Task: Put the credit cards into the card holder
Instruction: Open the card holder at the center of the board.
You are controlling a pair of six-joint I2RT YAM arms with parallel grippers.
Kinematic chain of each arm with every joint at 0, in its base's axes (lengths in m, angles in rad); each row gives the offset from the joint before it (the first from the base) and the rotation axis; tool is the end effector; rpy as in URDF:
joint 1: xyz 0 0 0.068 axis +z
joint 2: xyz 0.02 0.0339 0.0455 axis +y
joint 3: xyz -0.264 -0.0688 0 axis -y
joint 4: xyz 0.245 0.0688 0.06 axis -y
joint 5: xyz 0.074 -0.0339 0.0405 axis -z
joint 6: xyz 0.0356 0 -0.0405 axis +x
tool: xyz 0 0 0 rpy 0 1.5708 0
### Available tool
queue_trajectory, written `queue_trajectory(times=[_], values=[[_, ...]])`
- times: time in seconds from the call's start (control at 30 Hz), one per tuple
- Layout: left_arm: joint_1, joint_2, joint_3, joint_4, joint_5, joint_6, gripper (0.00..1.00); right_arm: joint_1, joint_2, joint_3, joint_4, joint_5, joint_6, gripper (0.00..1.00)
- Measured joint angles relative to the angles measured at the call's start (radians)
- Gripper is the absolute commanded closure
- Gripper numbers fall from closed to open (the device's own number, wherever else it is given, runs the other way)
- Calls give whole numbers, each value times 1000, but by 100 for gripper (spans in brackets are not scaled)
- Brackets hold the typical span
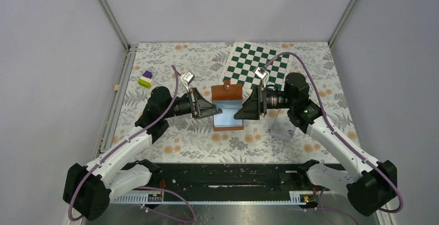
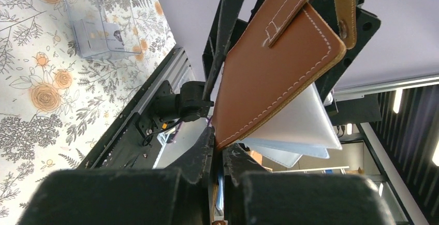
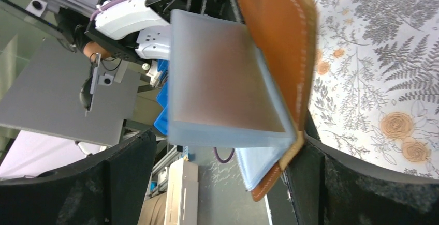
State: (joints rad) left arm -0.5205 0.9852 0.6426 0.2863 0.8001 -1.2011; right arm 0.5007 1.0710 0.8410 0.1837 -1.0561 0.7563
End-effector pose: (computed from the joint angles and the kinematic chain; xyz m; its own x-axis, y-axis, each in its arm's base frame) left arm 0.1813 -0.1334 0.3022 -0.9201 -0.2213 -0.3231 0.3042 0.1158 -0.9455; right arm 0.1931 0.1410 0.3435 -0.7151 -0.0063 -0.6990 -0.6989 0.0258 0.7148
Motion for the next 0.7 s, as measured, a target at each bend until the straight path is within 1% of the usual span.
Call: queue_trajectory(times=[0.07,0.1,0.2,0.23,0.37,0.43,0.47,0.53,0.57,0.6,0.63,0.67,0.7], values=[[0,0,0,11,3,-15,100,0,0,1,-18,16,-19,2],[0,0,0,16,4,-22,100,0,1,1,-26,24,-27,6],[0,0,0,27,15,-42,100,0,11,5,-54,62,-50,28],[0,0,0,29,19,-49,100,0,14,9,-64,79,-54,34],[0,0,0,47,41,-72,100,0,26,23,-77,129,-61,42],[-3,1,0,60,51,-82,100,0,31,26,-65,144,-55,49],[-5,1,0,66,58,-85,100,0,32,26,-59,151,-49,58],[-11,1,-2,75,65,-90,100,0,35,26,-43,156,-39,78],[-15,1,-2,75,67,-90,100,0,37,26,-28,154,-29,86],[-19,1,-4,74,68,-90,96,0,39,26,-10,151,-13,94],[-20,1,-5,71,68,-90,87,0,41,26,6,146,0,100],[-20,1,-5,67,68,-85,77,0,41,25,20,144,15,100],[-19,0,-5,63,68,-77,63,0,41,24,36,136,30,100]])
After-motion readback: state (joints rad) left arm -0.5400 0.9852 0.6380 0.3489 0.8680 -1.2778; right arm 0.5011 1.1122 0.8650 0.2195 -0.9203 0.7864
